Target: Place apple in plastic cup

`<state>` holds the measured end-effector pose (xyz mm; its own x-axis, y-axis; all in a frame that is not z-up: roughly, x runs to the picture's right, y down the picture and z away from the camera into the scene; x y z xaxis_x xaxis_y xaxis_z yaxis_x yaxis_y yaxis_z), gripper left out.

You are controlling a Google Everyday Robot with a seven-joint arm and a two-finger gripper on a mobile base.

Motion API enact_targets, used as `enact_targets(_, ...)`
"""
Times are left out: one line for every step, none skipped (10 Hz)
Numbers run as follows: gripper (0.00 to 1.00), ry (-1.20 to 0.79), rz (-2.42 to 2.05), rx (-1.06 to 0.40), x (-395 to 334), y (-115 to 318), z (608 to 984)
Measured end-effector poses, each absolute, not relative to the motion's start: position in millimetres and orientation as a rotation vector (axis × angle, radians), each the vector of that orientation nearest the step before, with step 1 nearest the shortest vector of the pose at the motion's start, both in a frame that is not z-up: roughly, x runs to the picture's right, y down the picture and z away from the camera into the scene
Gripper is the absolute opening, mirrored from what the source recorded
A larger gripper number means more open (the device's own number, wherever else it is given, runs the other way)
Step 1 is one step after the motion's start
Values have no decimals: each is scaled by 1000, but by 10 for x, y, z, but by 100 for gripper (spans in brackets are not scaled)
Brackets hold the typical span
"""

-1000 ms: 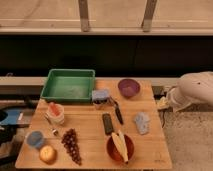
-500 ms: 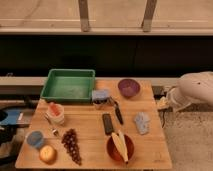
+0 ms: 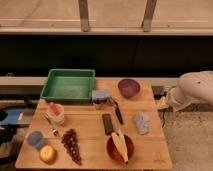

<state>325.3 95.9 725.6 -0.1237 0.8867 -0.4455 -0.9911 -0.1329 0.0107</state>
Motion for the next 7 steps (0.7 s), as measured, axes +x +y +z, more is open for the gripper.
enact_targets(61,354,1640,-403,3150,930,7297)
enact_targets(61,353,1604,-422,2999,893,7352)
enact_targets(61,352,1559,-443,2798,845,7421)
enact_targets(61,343,1515,-466,2543,784,7498)
enact_targets(61,331,1470,-491,2282,735,7568)
enact_targets(61,321,1424,-519,2036,699,7628)
enact_targets(61,307,1382,-548,1800,677,7674)
